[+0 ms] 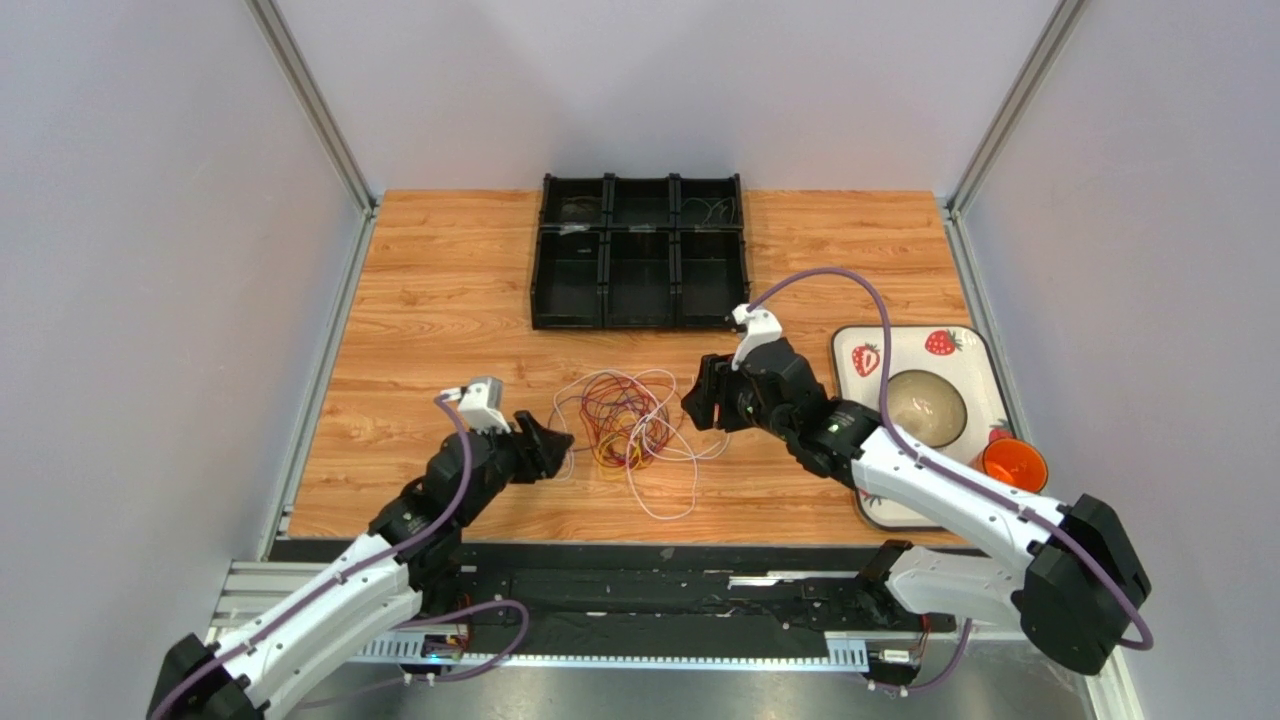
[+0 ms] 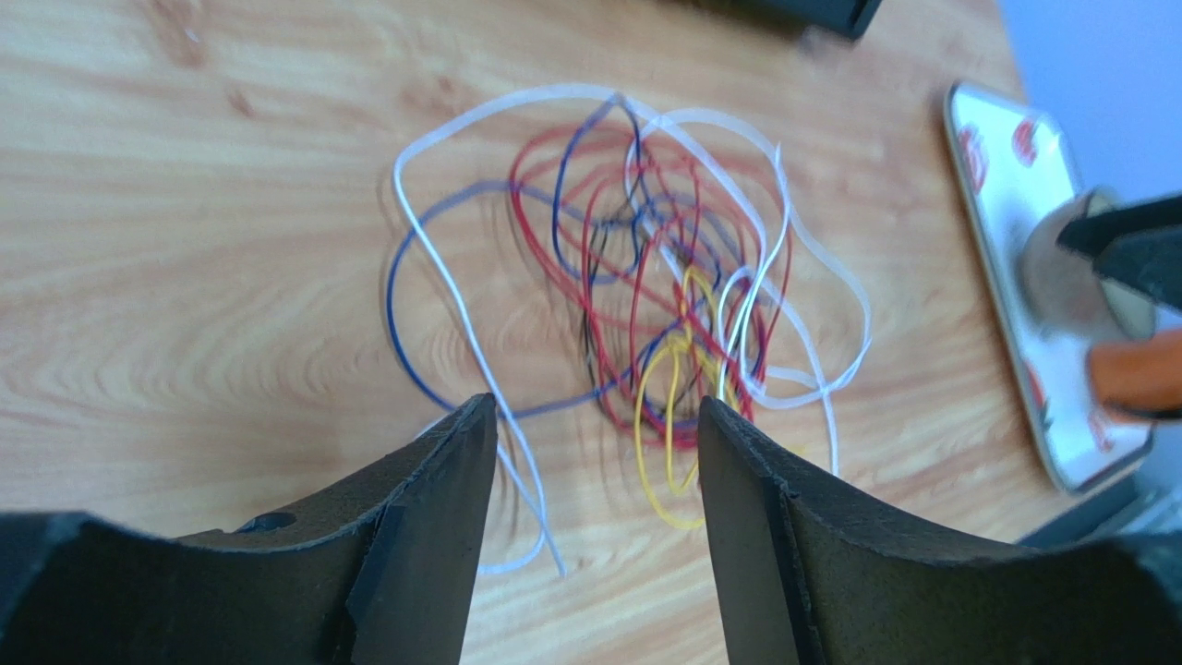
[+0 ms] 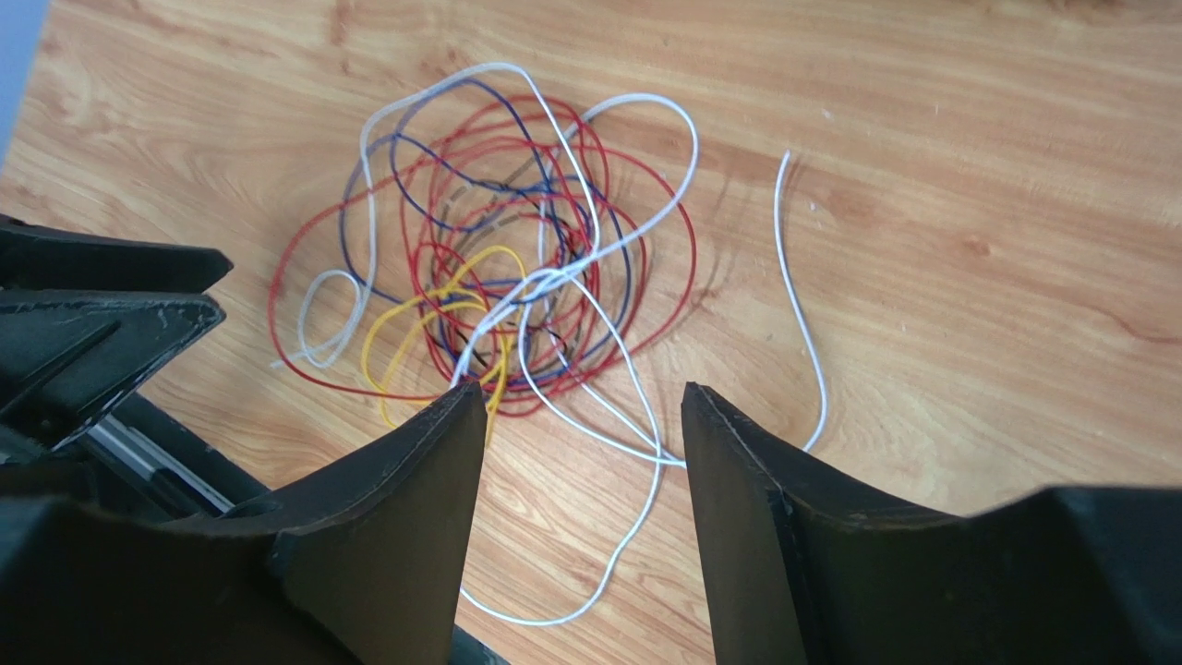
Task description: Untangle the cables
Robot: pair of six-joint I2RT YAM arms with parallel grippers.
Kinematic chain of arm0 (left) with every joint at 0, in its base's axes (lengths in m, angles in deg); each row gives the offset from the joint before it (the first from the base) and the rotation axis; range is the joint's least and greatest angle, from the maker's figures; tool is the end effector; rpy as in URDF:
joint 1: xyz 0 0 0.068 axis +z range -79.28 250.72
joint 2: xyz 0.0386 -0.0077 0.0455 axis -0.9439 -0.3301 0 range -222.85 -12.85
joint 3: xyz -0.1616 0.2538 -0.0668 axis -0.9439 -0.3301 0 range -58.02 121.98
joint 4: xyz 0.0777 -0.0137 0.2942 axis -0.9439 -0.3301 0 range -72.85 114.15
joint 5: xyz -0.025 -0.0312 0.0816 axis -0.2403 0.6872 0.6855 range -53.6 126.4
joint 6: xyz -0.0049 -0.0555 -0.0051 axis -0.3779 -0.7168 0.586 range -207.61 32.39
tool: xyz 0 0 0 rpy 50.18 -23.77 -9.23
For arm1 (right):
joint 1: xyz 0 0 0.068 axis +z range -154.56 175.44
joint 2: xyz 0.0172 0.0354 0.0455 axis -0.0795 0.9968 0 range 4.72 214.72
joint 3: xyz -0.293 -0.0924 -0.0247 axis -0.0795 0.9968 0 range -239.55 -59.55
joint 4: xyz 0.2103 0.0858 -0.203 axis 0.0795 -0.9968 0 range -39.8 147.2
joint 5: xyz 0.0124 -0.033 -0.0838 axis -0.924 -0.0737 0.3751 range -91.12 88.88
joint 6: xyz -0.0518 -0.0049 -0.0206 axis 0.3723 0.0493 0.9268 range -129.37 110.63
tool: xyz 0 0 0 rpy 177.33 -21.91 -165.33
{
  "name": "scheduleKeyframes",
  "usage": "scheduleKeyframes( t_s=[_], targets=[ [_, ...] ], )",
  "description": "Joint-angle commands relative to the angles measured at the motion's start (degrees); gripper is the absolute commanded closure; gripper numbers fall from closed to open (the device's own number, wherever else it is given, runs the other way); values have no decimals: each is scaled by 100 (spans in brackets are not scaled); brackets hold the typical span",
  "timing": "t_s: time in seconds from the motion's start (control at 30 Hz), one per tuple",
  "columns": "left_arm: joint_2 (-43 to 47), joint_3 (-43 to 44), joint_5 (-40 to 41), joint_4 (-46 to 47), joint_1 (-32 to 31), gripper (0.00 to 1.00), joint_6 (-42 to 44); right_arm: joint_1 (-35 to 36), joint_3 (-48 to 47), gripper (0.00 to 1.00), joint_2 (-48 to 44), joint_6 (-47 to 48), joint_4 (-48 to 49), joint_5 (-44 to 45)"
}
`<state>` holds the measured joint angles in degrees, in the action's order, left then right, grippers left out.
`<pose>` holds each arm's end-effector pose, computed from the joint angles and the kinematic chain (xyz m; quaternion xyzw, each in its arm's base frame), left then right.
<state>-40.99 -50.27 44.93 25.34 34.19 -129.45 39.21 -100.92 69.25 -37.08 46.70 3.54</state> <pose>0.1274 -0.0872 0.1733 -0.0807 0.8100 -0.3179 0.4861 0.2009 0.1881 0.2632 -0.1041 0.8749 0.2464 0.4038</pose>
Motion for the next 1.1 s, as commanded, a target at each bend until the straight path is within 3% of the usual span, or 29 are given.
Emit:
scheduleKeyframes(
  t_s=[0.0, 0.13, 0.3, 0.4, 0.63, 0.8, 1.07],
  targets=[
    [-472, 683, 611, -750, -888, 35, -77, 79, 216, 42, 182, -191, -154, 534],
    [-920, 1551, 1895, -1691, -2546, 35, -394, 79, 392, 42, 279, -349, -320, 1018],
    [-2393, 2702, 2504, -2114, -3421, 35, -386, 79, 419, 42, 411, -403, -462, 1370],
    [-3133, 3161, 2390, -2088, -3474, 36, -316, 79, 515, 42, 455, -271, -278, 1161],
    [-3988, 3347, 2398, -1210, -3405, 40, -16, 71, 779, 45, 954, -174, 679, 369],
    [-4620, 3164, 1819, -744, -3009, 44, -333, 123, 674, 48, 1325, -104, 1006, 26],
    [-5262, 2847, 1687, 354, -2868, 45, -228, 193, 463, 51, 1720, 63, 1279, -80]
  ],
)
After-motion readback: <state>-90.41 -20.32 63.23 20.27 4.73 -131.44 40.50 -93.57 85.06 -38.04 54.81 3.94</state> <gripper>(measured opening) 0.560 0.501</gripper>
